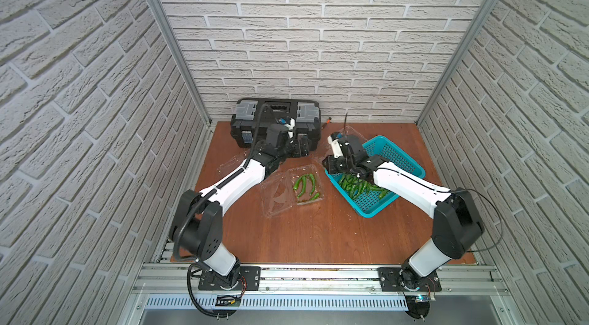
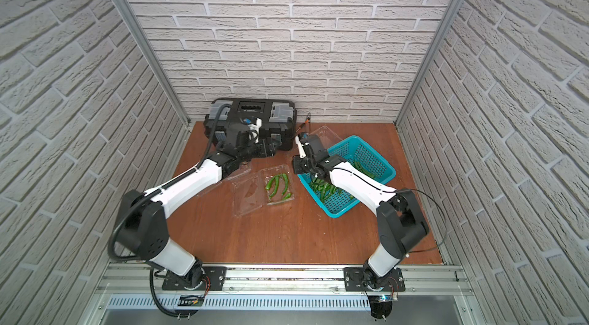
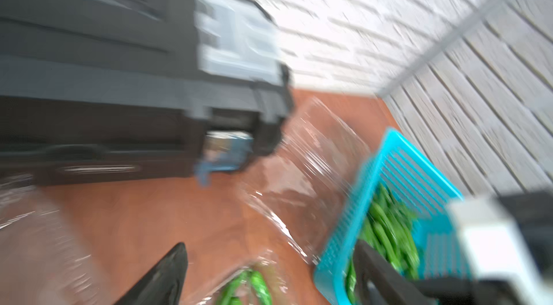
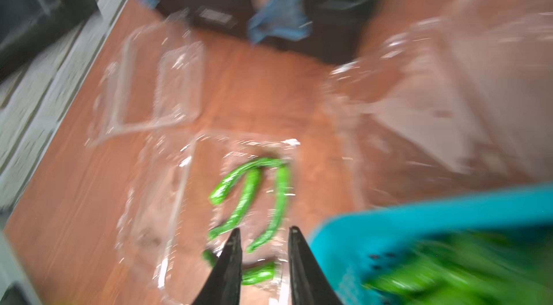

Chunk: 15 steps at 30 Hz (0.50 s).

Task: Take small green peppers out of containers
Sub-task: Pick up the green pepper from the packing box.

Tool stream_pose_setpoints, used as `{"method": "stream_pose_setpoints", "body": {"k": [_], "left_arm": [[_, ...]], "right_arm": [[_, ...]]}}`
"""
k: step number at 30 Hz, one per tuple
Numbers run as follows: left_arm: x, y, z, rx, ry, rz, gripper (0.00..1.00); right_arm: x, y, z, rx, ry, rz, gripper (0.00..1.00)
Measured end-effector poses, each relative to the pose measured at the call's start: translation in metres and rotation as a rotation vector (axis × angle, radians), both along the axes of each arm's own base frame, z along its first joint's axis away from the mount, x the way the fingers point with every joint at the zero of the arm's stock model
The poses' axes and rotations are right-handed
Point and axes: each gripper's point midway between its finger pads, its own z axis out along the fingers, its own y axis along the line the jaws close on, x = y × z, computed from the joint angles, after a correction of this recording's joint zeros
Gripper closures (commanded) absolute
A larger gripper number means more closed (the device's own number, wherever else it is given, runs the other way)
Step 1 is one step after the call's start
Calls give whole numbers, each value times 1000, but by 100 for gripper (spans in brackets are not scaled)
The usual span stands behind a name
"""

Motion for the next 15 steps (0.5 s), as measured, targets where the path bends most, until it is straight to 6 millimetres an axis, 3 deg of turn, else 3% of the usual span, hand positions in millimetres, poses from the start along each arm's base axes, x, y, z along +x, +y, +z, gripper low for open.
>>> {"method": "stream_pose_setpoints", "body": {"k": [3,8,10,15], "left_arm": [[-1,37,-5,9,31,169,14],[-13,80,-46,71,155,349,13],[-20,86,-57,91,196,377,13],[-23,91,-62,92,216,404,12]], "right_arm": [[-7,28,-24,-21,62,95,70],[-12,44,-66,-92,164,155,70],[-11,45,-77,-116,187,162,70],[-10,43,-98,-165,224,156,70]]}}
